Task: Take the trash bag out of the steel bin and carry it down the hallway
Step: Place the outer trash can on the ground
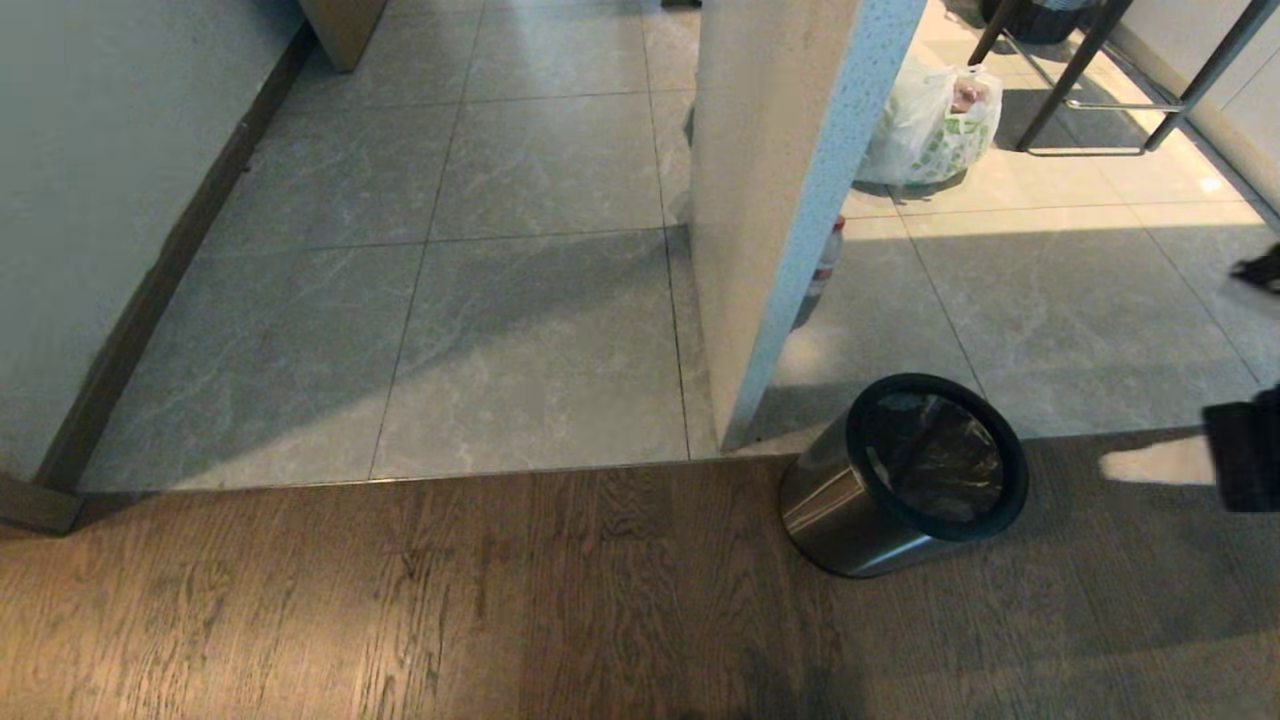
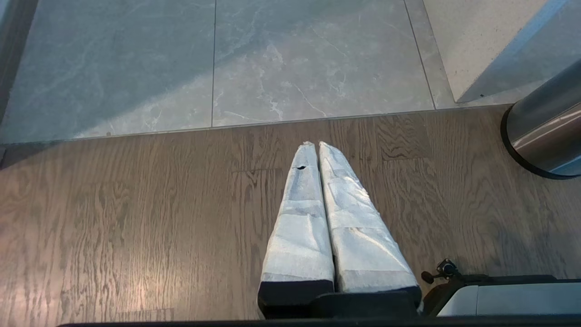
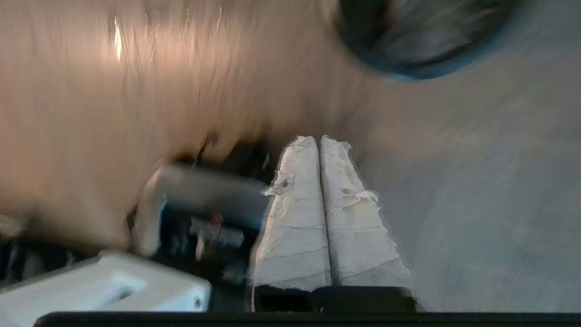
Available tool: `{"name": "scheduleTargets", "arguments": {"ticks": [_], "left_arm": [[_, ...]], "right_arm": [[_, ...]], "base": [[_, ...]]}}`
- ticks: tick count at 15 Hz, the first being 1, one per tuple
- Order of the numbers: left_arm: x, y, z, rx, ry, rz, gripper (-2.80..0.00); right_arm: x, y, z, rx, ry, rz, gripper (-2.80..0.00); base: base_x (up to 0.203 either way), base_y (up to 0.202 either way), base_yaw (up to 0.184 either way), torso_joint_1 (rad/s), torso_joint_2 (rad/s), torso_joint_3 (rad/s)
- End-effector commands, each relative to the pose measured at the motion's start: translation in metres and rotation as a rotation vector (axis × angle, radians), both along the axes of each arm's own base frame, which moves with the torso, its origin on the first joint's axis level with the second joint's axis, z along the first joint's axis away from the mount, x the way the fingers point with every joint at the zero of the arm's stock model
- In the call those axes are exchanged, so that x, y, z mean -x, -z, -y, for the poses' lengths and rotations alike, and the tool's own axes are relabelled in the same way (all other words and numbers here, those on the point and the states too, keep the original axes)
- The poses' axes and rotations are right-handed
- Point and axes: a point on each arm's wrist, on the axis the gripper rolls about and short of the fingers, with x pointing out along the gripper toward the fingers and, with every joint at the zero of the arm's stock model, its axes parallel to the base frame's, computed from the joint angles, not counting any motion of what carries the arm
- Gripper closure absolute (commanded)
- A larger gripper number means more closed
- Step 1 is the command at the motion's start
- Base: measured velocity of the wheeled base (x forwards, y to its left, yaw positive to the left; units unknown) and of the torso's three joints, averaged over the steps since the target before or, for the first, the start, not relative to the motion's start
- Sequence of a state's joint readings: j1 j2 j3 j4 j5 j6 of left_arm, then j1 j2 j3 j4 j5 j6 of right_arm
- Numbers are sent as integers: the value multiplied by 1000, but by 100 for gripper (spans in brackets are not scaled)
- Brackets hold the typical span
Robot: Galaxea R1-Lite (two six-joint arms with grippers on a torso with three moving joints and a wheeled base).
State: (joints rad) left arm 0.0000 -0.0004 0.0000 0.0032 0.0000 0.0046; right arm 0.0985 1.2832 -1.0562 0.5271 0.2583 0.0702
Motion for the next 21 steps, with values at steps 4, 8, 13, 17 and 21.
{"name": "scheduleTargets", "arguments": {"ticks": [4, 8, 13, 17, 21], "left_arm": [[0, 0, 0, 0, 0, 0, 0], [0, 0, 0, 0, 0, 0, 0], [0, 0, 0, 0, 0, 0, 0], [0, 0, 0, 0, 0, 0, 0], [0, 0, 0, 0, 0, 0, 0]], "right_arm": [[-103, 95, -21, 37, -178, -228, -280], [-145, 142, -28, 60, -228, -128, -280], [-176, 161, -32, 76, -244, -5, -280], [-193, 174, -34, 93, -255, 30, -280], [-200, 191, -38, 103, -271, 21, 0]], "base": [[0, 0, 0, 0, 0, 0], [0, 0, 0, 0, 0, 0], [0, 0, 0, 0, 0, 0], [0, 0, 0, 0, 0, 0], [0, 0, 0, 0, 0, 0]]}}
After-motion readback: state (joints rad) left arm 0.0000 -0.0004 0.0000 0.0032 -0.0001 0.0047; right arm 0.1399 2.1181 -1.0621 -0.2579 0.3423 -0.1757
